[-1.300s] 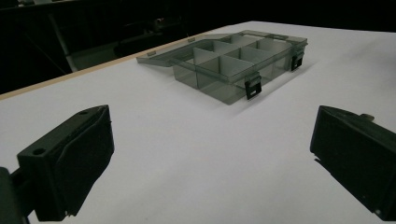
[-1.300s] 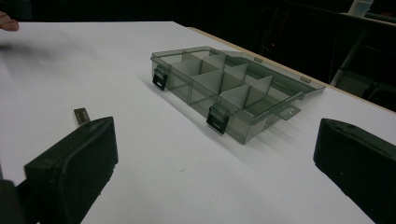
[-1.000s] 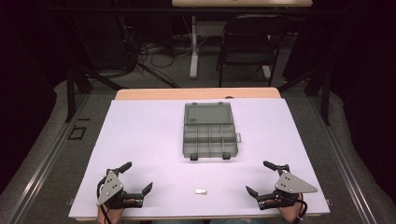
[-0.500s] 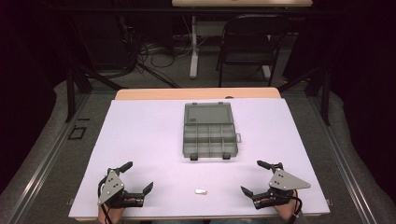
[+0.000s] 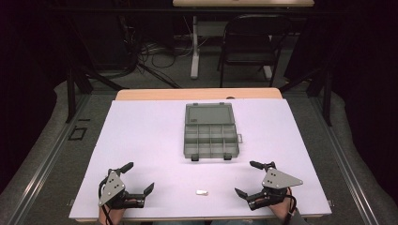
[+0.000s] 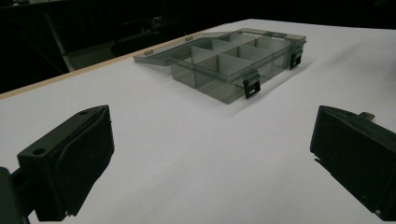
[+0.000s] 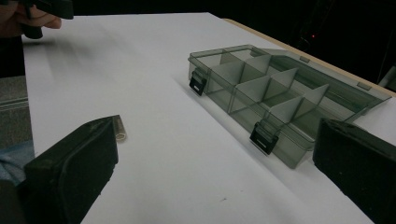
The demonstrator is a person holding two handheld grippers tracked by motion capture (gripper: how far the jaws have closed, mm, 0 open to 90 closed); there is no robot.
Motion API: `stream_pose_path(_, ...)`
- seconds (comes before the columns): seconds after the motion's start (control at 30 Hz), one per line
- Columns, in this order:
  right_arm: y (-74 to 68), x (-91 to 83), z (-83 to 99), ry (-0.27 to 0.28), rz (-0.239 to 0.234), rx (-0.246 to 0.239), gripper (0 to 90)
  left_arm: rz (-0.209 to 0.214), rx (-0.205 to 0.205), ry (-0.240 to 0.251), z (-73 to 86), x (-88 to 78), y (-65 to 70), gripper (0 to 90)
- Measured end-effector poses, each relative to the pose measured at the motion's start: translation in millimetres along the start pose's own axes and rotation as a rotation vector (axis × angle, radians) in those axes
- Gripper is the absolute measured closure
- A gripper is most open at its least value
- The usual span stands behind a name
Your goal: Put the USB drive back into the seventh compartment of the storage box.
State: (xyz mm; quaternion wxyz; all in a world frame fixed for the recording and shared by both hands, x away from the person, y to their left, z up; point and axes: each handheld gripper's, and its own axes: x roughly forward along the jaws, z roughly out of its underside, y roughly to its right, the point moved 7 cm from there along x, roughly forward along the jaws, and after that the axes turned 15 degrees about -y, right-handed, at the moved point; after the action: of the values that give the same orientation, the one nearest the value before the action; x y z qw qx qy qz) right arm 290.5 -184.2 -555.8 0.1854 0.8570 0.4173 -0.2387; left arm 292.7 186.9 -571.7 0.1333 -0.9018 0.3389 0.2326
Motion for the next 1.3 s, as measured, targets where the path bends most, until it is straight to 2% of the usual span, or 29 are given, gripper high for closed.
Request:
stream_pose_path(0.57, -12.1, 15.6, -11.9, -0.018, -0.062, -0.029, 0.0, -0.004, -0.003, 0.006, -0.4, -1.3, 0.6, 0.0)
stream_pose_path(1.17, -31.3, 41.5, -23.3, -0.055, -0.162, -0.059, 0.0, -0.001, -0.003, 0.005, -1.0, 0.1, -0.1, 0.0)
stream_pose_path(1.3, -35.5, 46.4, -26.6, -0.064, -0.184, -0.068, 0.0, -0.001, -0.014, 0.005, -0.2, 0.7, -1.3, 0.0)
